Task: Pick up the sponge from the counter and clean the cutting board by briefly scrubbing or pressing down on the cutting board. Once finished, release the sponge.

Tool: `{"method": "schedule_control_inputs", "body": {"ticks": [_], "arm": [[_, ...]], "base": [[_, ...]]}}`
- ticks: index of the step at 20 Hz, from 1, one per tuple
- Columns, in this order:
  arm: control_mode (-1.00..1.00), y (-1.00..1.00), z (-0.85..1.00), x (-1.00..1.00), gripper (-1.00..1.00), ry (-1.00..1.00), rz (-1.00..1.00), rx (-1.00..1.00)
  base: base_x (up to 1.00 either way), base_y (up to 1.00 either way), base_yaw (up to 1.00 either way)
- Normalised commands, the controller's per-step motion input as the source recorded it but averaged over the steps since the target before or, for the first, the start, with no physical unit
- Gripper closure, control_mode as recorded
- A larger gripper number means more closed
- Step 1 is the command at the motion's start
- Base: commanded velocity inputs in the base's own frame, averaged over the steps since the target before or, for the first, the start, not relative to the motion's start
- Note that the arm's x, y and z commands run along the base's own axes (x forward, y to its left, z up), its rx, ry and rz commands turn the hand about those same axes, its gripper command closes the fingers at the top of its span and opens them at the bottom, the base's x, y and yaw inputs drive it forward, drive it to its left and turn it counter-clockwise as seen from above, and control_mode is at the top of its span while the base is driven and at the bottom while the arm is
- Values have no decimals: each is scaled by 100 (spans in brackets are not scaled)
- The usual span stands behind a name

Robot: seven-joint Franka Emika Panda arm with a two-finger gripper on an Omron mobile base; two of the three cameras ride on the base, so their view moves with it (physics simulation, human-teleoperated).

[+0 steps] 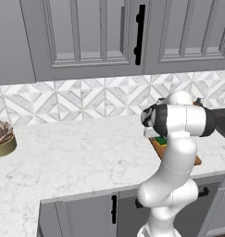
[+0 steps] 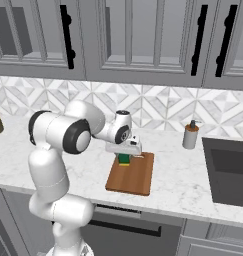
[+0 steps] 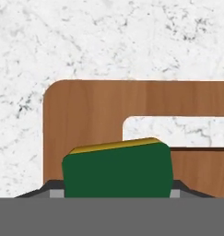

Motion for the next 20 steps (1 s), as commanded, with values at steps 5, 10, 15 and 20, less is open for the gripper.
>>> {"method": "schedule_control_inputs", "body": {"ticks": [5, 10, 15, 20], "arm": [[-100, 0, -9, -21, 100, -1, 0, 0], [-100, 0, -15, -30, 100, -1, 0, 0], [-100, 0, -23, -38, 100, 0, 0, 0], [-100, 0, -30, -52, 100, 0, 0, 2]], "base": [[0, 0, 0], [0, 0, 0], [0, 0, 0], [0, 0, 0]]}}
